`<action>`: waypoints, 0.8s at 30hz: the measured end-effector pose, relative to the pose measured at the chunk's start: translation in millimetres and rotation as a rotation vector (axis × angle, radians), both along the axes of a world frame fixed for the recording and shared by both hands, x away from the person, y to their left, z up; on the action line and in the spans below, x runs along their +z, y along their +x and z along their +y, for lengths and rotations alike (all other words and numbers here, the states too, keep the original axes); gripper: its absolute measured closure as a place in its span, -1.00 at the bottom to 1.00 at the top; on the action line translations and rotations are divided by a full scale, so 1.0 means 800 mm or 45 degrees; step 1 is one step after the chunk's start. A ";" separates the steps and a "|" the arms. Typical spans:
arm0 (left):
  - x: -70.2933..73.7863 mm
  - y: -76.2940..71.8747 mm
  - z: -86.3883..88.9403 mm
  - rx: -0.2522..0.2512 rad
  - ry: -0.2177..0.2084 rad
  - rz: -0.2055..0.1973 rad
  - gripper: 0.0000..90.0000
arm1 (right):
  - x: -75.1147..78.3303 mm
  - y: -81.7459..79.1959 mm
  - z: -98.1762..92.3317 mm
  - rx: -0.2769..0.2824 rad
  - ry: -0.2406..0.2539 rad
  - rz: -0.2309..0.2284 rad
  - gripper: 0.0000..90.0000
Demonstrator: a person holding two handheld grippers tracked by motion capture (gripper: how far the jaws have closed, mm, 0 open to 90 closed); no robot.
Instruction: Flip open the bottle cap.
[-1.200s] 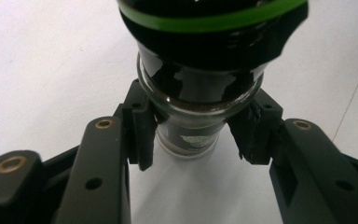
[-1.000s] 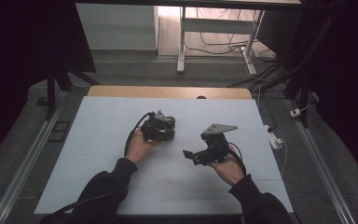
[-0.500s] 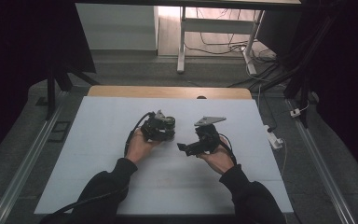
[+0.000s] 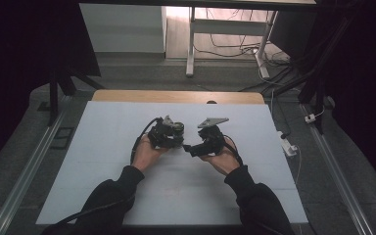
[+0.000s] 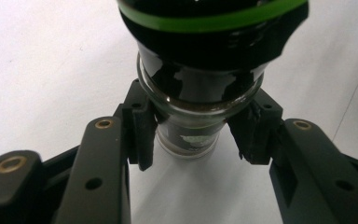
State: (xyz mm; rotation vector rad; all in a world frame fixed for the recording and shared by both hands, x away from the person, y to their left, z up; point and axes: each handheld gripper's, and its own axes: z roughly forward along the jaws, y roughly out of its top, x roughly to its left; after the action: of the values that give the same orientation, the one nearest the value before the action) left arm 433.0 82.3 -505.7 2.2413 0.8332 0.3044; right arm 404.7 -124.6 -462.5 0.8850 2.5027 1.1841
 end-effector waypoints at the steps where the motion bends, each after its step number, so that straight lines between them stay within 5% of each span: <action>1: 0.000 0.000 0.000 0.000 0.000 0.000 0.19 | 0.000 0.001 0.000 0.007 0.006 -0.005 -0.44; 8: 0.000 0.000 0.000 0.000 -0.002 0.000 0.19 | 0.005 0.010 0.007 0.055 0.019 0.011 0.49; 14: 0.000 0.000 0.000 0.001 -0.003 0.000 0.19 | 0.003 0.017 0.015 0.090 0.027 0.034 0.95; 24: 0.000 -0.001 0.000 0.001 0.003 -0.004 0.19 | 0.000 0.023 0.028 0.080 0.034 0.040 1.00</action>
State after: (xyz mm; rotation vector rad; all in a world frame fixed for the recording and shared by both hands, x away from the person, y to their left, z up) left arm 432.6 82.0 -505.8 2.2419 0.8325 0.3092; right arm 423.2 -102.4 -462.4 0.8432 2.5629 1.2354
